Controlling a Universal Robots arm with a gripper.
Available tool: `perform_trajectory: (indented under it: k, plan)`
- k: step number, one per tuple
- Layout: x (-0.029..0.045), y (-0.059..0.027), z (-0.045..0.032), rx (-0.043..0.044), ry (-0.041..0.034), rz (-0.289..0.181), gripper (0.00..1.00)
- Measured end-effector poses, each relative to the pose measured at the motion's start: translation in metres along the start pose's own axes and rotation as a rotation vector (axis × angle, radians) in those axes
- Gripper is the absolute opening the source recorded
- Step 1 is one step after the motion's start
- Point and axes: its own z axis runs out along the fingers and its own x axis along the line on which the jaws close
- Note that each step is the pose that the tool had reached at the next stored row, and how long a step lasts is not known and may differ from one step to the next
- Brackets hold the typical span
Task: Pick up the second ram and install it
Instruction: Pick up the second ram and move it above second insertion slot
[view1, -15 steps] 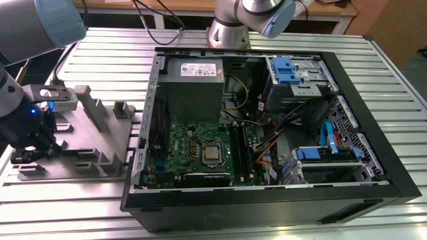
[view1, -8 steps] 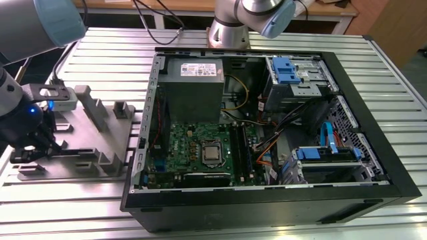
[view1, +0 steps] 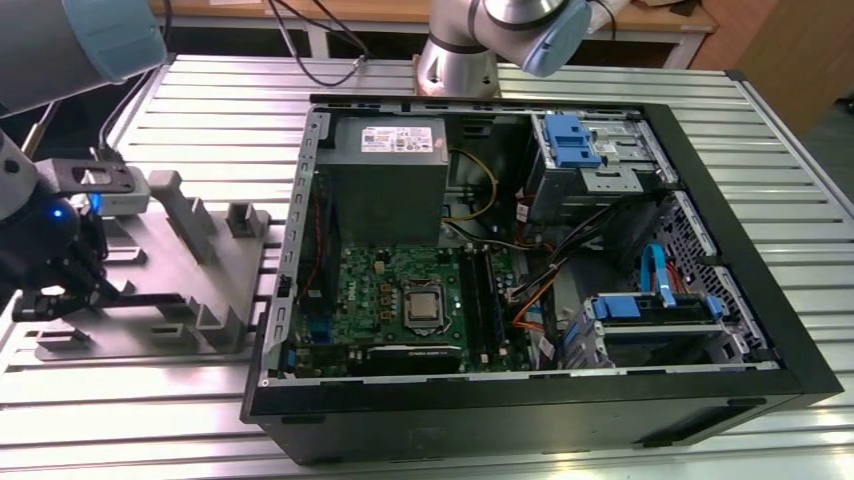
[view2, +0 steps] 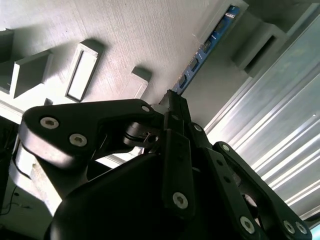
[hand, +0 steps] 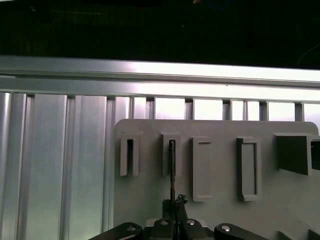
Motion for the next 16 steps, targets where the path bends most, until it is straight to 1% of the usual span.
perform_trajectory:
  k: [9, 10, 16]
  plan:
    - [-0.0013, 0.0008, -0.0181, -0.0001, 0.0001, 0.000, 0.08]
    - [-0.0014, 0.0008, -0.0193, -0.0001, 0.0001, 0.000, 0.08]
    - [-0.0014, 0.0009, -0.0196, 0.0000, 0.0000, 0.000, 0.08]
